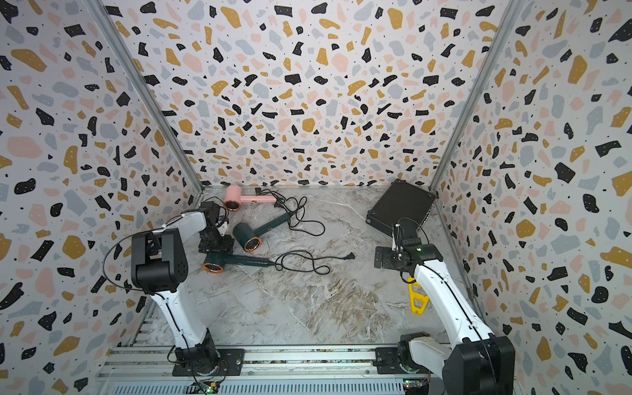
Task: Wrap the cord around the hair dryer
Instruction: Pick up the hair dryer from the center of the board.
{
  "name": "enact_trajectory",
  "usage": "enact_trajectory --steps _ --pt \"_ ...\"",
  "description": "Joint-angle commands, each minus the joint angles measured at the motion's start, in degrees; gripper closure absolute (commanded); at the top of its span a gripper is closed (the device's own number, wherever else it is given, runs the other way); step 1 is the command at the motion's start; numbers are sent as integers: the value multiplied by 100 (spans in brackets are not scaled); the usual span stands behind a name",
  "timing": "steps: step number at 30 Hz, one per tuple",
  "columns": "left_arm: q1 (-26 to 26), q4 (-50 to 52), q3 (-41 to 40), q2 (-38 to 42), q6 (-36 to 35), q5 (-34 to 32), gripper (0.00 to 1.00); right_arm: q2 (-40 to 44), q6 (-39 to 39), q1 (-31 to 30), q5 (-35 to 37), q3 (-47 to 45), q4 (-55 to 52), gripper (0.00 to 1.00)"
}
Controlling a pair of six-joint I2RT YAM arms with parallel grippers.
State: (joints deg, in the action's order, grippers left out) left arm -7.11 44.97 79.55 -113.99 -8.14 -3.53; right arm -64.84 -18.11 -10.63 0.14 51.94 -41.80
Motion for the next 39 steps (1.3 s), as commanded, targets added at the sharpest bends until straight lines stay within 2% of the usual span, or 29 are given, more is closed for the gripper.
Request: enact_trajectory --steps 1,5,8,11,15,17,20,22,24,27,30,32,34,39 --pt "1 457 47 384 86 21 48 266 104 -27 -662 -151 573 1" --pt "8 887 207 944 407 534 66 262 -81 -29 -1263 -298 1359 1" --pt "101 1137 151 1454 726 935 77 -194 -171 -28 -1417 -355 1675 1" --pt "131 1125 -14 2068 936 1555 85 -592 1 -35 -1576 -263 1702 2" --pt "148 1020 -65 2627 1176 2449 96 -546 518 -35 -2053 -308 2149 2" --pt "174 1048 33 2729 1230 2797 100 -543 626 -35 -2647 -490 2654 8" --pt "251 1230 303 2835 1274 3003 100 -679 131 -135 -3596 -1002 4139 19" --pt "367 1294 501 2898 1322 3030 100 -841 -83 -456 -3684 -1244 4914 32" --pt "505 1412 699 2935 1322 3040 100 -929 231 -876 -3418 -1245 5002 45" --pt "676 1506 904 2969 1384 3177 100 -1060 476 -1228 -3308 -1427 5608 43" --pt "833 1593 1074 2988 1393 3145 100 -1360 634 -1491 -3458 -1446 6017 33" --pt "900 1667 1197 3001 1365 3140 100 -1490 819 -1712 -3259 -1355 5986 27" --pt "921 1756 1309 2991 1368 3124 100 -1602 724 -1787 -3248 -1327 6309 23" --pt "966 1795 1441 3045 1440 3281 100 -1949 275 -1833 -3493 -1167 6954 22"
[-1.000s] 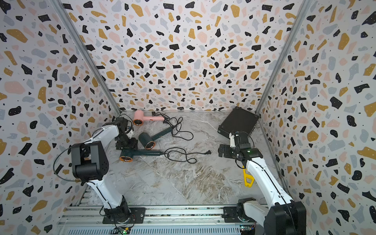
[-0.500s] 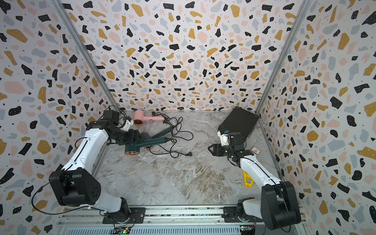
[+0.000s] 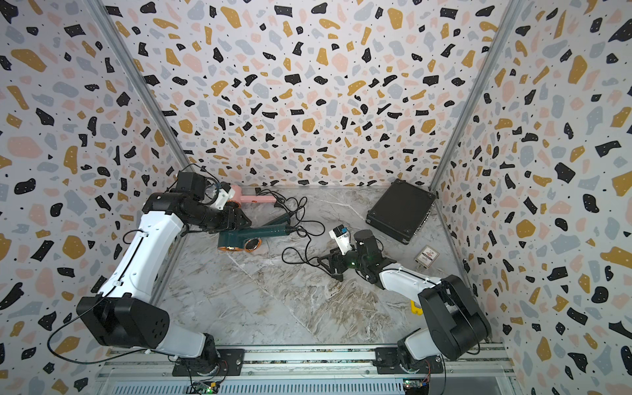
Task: Wrap the cord around the hair dryer
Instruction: Pick up the hair dryer from the center of the board, then wrap the power cord around the hair dryer.
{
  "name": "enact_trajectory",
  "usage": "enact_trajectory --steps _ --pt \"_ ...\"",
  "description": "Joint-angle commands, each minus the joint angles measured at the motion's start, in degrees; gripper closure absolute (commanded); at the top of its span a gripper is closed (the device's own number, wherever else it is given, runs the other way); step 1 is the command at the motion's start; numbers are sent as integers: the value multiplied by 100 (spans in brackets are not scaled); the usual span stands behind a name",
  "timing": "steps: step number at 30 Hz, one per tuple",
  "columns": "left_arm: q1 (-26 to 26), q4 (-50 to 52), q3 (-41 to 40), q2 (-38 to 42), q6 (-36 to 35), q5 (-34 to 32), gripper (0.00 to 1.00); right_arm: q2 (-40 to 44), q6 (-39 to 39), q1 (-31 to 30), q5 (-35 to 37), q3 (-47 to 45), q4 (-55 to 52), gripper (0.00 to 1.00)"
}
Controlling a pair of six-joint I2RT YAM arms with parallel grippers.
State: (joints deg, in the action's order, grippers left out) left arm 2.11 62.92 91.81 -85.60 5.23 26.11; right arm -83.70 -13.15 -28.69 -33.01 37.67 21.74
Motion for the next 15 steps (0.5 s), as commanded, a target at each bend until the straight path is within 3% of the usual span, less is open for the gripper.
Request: enact_trajectory --steps 1,8,15 --pt "44 -41 206 217 141 340 100 -93 -302 -92 -237 254 735 22" --pt "44 -165 171 157 258 569 100 50 -1058 -258 -923 -60 1696 28" --pt "44 -295 94 191 343 782 100 188 -962 -441 -1033 -185 1583 28"
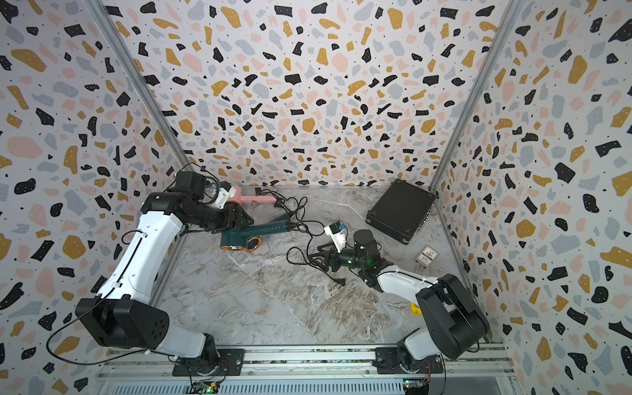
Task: Wrap the cord around the hair dryer
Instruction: Wrap the power cord around the hair dryer.
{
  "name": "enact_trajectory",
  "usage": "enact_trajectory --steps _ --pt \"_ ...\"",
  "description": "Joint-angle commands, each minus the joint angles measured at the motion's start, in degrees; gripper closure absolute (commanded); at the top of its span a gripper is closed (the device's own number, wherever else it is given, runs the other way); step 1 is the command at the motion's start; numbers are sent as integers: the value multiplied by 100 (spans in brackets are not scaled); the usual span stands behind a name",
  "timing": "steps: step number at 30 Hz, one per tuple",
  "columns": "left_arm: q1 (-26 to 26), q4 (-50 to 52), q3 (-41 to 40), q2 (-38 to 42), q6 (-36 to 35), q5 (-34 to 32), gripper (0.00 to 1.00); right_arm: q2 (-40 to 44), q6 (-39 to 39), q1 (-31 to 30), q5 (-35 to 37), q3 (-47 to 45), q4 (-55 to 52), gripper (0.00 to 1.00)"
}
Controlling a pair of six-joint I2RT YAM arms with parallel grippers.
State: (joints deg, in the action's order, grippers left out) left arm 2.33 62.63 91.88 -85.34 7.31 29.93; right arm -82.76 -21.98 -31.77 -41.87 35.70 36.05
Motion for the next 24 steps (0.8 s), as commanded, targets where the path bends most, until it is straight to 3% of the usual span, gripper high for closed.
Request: enact_trajectory --steps 1,4,10,14,15,19,24 --pt "22 -324 61 180 171 471 100 -7 -92 -194 -74 52 199 28" --pt "22 -523 -29 198 306 693 100 -389 -316 -272 41 110 591 31" --pt "18 -861 -221 162 501 1089 100 -1048 -1049 -304 354 107 1823 54" --pt "22 -1109 -491 225 612 1302 100 -1226 -1118 -304 872 232 1859 87" --pt "27 -1106 -549 239 584 1309 100 -1223 -1079 -304 1039 272 1815 90" --pt "37 -1108 -919 312 460 1411 100 -993 -725 -295 1687 498 1251 99" --pt "435 -1179 -1569 301 143 1887 100 -542 307 -295 2423 1036 -266 100"
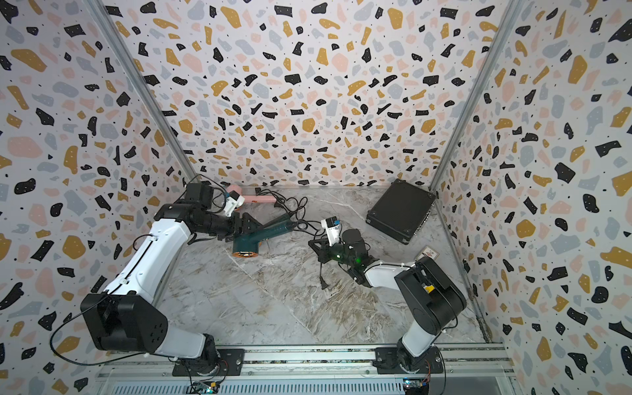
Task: Wrap the cord around the hair dryer
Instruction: Wrap the power cord around the hair dryer.
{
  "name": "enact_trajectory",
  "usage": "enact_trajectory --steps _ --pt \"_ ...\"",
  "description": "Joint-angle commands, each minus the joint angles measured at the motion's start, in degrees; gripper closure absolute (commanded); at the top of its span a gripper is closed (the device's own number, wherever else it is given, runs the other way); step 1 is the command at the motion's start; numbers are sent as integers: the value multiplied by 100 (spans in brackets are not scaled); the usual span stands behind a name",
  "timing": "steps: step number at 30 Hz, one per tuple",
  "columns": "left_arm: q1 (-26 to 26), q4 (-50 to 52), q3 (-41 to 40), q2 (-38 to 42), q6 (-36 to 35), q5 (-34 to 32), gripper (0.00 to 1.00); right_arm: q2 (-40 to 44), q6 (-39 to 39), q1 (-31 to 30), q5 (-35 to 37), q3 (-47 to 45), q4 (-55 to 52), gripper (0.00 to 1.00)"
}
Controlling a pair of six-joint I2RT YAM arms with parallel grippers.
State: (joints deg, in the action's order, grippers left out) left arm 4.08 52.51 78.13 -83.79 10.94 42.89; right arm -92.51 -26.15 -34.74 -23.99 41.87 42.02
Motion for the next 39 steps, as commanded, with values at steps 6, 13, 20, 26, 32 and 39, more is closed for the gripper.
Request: enact_trajectory --steps 6,13,20,26,32,39 --pt "489 -984 -923 387 369 -396 100 1186 1908 2 2274 931 -2743 100" --pt "226 -1553 -1049 559 835 -2546 100 2157 3353 -15 4271 1243 -4386 100" --pt "137 -2241 -1393 467 883 -4400 100 2825 4552 -555 4223 1377 -5159 100" --pt "225 -2550 -1424 314 707 -4114 100 2639 5499 -1411 4162 1765 -5503 100" --pt "952 -2042 -1039 -24 -521 -3610 100 2203 5996 -1554 3837 2094 -5405 100" --pt "1518 -1682 -1012 -91 -1338 -2660 100 1695 6462 -1550 3951 2558 -5577 100"
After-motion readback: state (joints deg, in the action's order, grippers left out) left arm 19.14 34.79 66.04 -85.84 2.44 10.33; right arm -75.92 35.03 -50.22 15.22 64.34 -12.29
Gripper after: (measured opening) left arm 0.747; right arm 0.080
